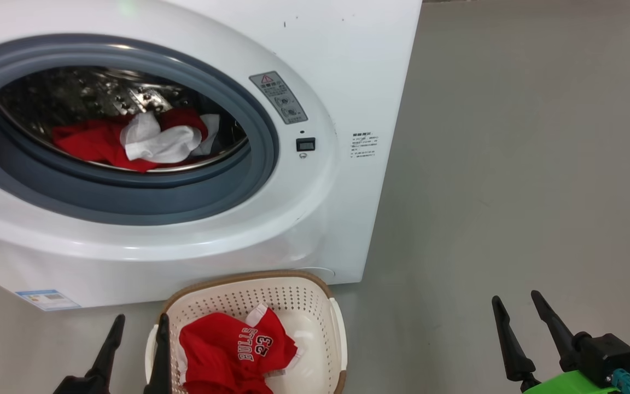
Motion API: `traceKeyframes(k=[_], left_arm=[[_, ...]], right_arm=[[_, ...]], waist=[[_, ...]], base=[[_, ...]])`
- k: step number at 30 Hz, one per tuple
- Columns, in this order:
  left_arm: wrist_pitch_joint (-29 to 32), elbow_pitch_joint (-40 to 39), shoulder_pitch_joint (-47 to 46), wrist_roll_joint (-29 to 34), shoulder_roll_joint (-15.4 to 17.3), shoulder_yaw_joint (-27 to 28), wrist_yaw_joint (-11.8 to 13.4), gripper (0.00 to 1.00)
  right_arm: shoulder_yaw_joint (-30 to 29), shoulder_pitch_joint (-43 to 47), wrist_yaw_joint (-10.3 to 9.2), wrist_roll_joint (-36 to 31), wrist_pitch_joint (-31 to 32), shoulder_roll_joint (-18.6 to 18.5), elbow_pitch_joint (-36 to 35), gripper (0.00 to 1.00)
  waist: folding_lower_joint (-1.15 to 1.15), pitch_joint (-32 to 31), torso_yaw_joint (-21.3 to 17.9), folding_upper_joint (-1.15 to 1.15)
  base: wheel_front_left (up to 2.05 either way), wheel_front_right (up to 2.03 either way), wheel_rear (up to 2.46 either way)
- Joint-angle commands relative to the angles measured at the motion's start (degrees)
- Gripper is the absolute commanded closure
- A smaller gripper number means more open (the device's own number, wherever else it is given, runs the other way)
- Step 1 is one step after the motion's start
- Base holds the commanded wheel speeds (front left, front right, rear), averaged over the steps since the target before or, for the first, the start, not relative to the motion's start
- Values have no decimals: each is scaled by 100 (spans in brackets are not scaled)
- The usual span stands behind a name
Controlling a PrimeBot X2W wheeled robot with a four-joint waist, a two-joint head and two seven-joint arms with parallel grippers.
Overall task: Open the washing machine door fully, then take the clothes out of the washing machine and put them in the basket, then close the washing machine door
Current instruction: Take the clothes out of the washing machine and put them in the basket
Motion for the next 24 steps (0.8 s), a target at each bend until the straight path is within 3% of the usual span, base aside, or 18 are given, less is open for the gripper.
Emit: traceKeyframes(k=[1,11,24], left_arm=[[-52,-111,-109,-55,63,176,27,0],[-52,754,-1738,240,125,116,10,0],[-52,2963,-4463,629,895,183,273,0]], right_arm=[[135,-110,36,-51,-37,-65,-144,0],[190,-567,36,-25,-37,-15,-224,0],[214,-1047,36,221,-37,10,-322,0]], waist=[[0,37,-9,0],[0,813,-72,0],[0,1714,-523,0]], base=[[0,0,0],[0,0,0],[0,0,0]])
